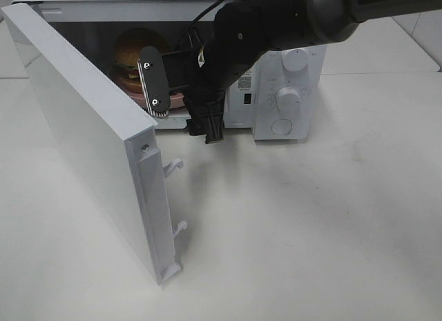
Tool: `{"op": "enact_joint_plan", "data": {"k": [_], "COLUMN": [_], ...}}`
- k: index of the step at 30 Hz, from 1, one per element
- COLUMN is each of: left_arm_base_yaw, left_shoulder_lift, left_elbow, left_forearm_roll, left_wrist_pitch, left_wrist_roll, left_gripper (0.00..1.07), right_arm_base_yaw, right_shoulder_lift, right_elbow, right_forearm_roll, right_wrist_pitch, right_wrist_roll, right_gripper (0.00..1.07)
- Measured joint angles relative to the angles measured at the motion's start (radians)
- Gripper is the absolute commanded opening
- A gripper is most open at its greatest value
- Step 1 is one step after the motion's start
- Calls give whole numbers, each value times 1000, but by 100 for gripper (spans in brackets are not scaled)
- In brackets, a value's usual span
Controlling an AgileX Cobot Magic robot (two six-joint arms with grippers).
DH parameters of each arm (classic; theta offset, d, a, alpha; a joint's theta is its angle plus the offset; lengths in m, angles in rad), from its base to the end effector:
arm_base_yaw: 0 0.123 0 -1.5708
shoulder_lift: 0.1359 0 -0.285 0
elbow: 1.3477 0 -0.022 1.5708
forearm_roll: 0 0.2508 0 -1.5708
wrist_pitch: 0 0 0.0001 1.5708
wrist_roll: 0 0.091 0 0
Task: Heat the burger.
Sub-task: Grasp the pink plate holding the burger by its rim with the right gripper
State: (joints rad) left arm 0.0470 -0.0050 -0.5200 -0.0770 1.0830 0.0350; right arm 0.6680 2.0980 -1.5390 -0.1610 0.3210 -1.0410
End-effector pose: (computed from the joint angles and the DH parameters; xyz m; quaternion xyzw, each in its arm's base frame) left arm -0.0087 -0.0066 0.2812 -0.0027 0.8519 -0.0170 0.5234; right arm 0.3740 0.2892 0.1887 -0.7357 0.5596 -0.1216 0.3618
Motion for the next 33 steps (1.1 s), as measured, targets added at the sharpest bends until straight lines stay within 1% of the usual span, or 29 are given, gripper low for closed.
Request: {"op": "enact_joint_plan", "data": {"k": [1,3,4,7,9,12,14,17,19,25,28,29,30,31,32,33], "left_arm_base_yaw": [0,0,0,0,0,0,0,0,0,0,0,0,0,0,0,0], "left_shoulder_lift": [0,0,0,0,0,0,0,0,0,0,0,0,0,0,0,0], "left_elbow": [0,0,0,0,0,0,0,0,0,0,0,0,0,0,0,0], "left_forearm_roll": [0,0,0,0,0,0,0,0,0,0,0,0,0,0,0,0], "left_wrist_pitch": [0,0,0,0,0,0,0,0,0,0,0,0,0,0,0,0], "left_wrist_roll": [0,0,0,0,0,0,0,0,0,0,0,0,0,0,0,0], "left_gripper": [100,100,100,100,100,100,100,100,100,100,100,100,100,100,100,100], "right_arm_base_yaw": [0,0,0,0,0,0,-6,-11,-27,-50,-59,-60,-60,-62,-62,-65], "right_shoulder_lift": [28,42,65,77,115,128,162,171,199,228,254,259,259,270,270,274], "right_elbow": [-34,-48,-82,-98,-156,-174,-229,-243,-287,-328,-363,-370,-370,-378,-378,-379], "right_forearm_roll": [-10,-13,-17,-17,-22,-23,-23,-25,-35,-42,-42,-41,-41,-34,-34,-31], "right_wrist_pitch": [13,21,29,36,60,69,81,89,123,132,137,138,138,139,139,141], "right_wrist_roll": [6,11,21,30,37,37,37,37,37,37,37,37,37,37,37,37], "right_gripper": [86,86,85,85,84,84,84,84,83,81,78,74,74,66,66,61]}}
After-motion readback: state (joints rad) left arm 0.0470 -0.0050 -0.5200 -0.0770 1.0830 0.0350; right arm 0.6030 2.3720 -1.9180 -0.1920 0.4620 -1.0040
